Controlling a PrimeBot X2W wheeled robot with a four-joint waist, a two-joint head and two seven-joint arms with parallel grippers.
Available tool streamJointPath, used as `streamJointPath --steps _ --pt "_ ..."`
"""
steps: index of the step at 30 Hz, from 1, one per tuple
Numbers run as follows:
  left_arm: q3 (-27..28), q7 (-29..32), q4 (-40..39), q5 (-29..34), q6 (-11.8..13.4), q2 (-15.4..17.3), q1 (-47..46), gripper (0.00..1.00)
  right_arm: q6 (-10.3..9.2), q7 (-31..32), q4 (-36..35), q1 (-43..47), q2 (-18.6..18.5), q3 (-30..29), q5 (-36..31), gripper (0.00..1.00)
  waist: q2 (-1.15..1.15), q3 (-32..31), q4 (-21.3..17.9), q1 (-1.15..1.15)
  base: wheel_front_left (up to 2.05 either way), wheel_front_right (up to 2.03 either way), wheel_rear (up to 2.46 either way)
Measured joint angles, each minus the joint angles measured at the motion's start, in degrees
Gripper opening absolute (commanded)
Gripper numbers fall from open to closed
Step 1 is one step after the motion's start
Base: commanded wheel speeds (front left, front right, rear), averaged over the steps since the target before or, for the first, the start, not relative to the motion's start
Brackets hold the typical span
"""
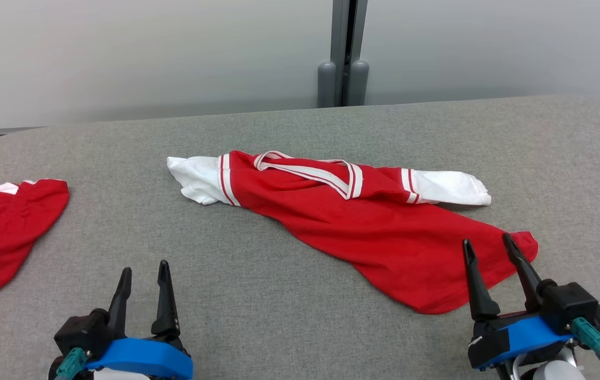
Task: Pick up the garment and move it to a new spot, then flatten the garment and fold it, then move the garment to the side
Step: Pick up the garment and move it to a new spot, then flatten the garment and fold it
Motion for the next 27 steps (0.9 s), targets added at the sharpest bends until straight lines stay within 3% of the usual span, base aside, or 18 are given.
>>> streamJointPath --steps 10,27 --pt "2.64 -0.01 -0.08 2.76 -1.98 -2.32 2.45 1.0 0.0 0.01 1.45 0.9 0.0 0.94 0.71 1.0 0.0 -0.84 -0.16 0.0 0.0 0.0 0.0" --pt "4.71 -0.01 1.91 4.45 -3.72 -3.54 2.46 1.0 0.0 0.01 1.81 0.88 0.0 0.34 0.69 1.0 0.0 -1.03 -0.22 0.01 0.0 0.0 0.0"
